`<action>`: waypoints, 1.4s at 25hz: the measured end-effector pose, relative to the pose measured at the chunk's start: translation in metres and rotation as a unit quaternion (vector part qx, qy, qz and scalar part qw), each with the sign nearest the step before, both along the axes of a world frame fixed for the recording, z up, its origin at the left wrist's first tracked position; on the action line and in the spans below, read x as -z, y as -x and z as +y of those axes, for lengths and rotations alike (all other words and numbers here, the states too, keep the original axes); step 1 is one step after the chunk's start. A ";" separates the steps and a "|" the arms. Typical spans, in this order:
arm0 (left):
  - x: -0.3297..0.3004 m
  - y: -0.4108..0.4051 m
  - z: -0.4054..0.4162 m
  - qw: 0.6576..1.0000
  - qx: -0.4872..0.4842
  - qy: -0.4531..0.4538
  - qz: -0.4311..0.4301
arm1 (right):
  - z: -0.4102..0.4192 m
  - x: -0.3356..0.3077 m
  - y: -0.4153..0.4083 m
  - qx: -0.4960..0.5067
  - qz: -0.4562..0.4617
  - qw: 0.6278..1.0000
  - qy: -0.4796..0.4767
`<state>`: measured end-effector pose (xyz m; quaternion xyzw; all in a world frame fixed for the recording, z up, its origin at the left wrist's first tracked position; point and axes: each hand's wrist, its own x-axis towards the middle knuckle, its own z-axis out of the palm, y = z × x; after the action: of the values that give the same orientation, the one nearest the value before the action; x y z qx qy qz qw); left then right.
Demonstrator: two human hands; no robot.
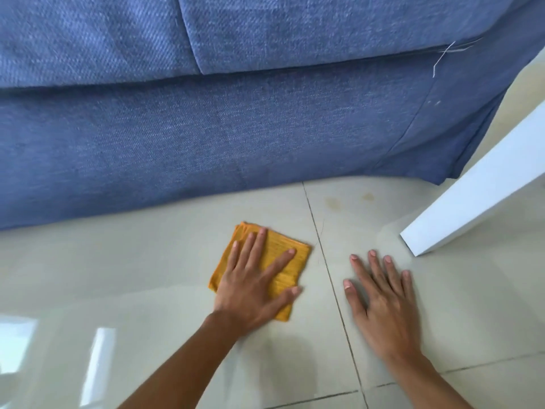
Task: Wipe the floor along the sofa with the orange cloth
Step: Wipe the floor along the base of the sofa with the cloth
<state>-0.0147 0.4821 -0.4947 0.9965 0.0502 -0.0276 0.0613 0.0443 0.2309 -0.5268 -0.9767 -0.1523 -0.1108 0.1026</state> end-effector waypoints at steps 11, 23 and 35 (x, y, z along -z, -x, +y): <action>0.010 -0.123 -0.003 0.995 -0.099 0.004 0.023 | 0.005 0.006 -0.001 0.014 -0.044 0.996 -0.070; 0.002 0.015 0.045 0.992 -0.122 -0.013 0.032 | -0.038 0.009 -0.012 0.006 -0.077 0.994 -0.072; 0.000 -0.127 -0.108 0.996 0.084 -0.014 0.027 | -0.042 0.010 -0.012 0.009 -0.070 0.994 -0.080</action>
<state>0.1119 0.3738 -0.4948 0.9968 -0.0313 -0.0591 0.0429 0.0559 0.1892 -0.5365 -0.9566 -0.1405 -0.1917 0.1686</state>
